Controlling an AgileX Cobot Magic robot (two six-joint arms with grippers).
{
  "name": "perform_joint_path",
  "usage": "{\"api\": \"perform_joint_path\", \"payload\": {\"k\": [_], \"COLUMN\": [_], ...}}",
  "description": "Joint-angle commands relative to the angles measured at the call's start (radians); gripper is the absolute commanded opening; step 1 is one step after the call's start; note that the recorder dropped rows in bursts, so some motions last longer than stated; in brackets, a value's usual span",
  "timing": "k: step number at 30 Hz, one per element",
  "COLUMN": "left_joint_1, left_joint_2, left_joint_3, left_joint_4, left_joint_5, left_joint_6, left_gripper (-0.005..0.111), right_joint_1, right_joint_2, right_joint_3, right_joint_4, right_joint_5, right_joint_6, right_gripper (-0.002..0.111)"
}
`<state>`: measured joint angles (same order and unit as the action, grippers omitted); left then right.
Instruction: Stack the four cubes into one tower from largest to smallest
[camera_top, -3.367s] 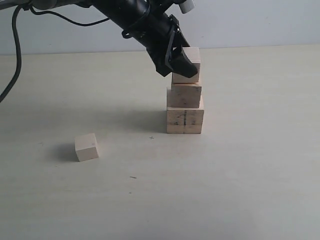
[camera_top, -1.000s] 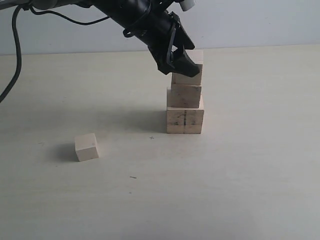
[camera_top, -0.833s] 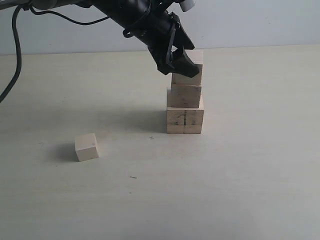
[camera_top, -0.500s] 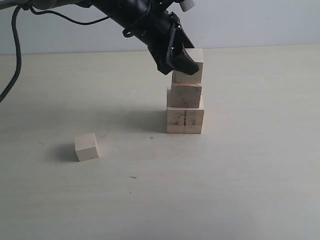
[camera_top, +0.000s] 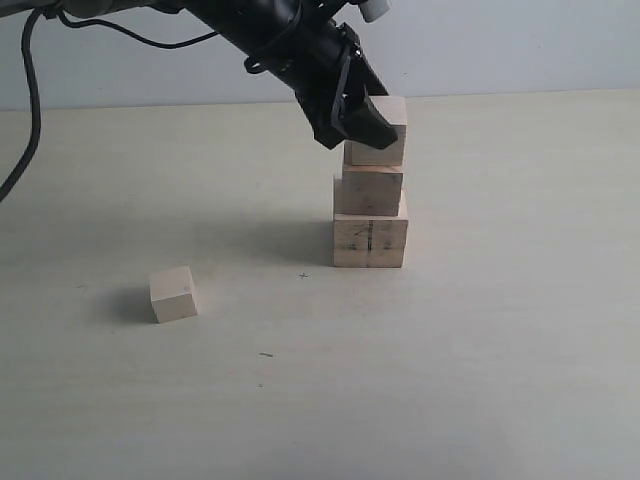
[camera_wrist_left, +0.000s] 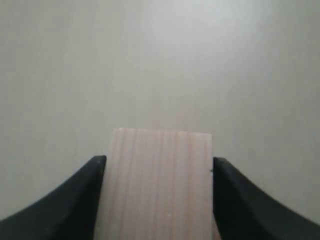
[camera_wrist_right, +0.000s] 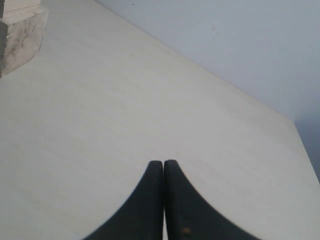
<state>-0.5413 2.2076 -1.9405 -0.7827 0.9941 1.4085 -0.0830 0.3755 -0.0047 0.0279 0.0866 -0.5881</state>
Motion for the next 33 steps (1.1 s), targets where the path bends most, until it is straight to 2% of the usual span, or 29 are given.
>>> {"api": "perform_joint_path", "payload": {"k": [1,3,9,17,18,19,22,25,29,33], "left_joint_1": [0.001,0.001,0.001,0.001,0.001,0.001,0.001,0.001,0.001,0.001], "left_joint_2": [-0.019,-0.019,-0.019,-0.019,-0.019,-0.019,-0.019,-0.019,-0.019,-0.019], "left_joint_3": [-0.009,-0.009,-0.009,-0.009,-0.009,-0.009,-0.009,-0.009,-0.009,-0.009], "left_joint_4": [0.001,0.008,0.021,0.021,0.021,0.021,0.021,0.021,0.021,0.021], "left_joint_5": [0.009,0.022,0.034,0.03,0.03,0.03,0.03,0.03,0.03,0.03], "left_joint_6": [0.003,0.005,0.005,0.031,0.031,0.031,0.031,0.031,0.031,0.031], "left_gripper": [0.026,0.023,0.0,0.0,0.003,0.01,0.04,0.056,0.067,0.068], "right_joint_1": [0.002,0.002,0.002,0.002,0.002,0.002,0.002,0.002,0.002,0.002], "right_joint_2": [-0.004,-0.004,-0.004,-0.004,-0.004,-0.004,-0.004,-0.004,-0.004,-0.004], "right_joint_3": [0.005,0.005,0.005,0.005,0.005,0.005,0.005,0.005,0.005,0.005], "right_joint_4": [0.0,0.0,0.0,0.0,0.0,0.0,0.0,0.0,0.0,0.0], "right_joint_5": [-0.006,-0.006,-0.006,-0.006,-0.006,-0.006,-0.006,-0.006,-0.006,-0.006], "right_joint_6": [-0.001,-0.001,-0.001,-0.001,-0.001,-0.001,-0.001,-0.001,-0.001,-0.001], "right_gripper": [0.0,0.0,0.0,0.0,0.0,0.0,0.0,0.0,0.0,0.0]}}
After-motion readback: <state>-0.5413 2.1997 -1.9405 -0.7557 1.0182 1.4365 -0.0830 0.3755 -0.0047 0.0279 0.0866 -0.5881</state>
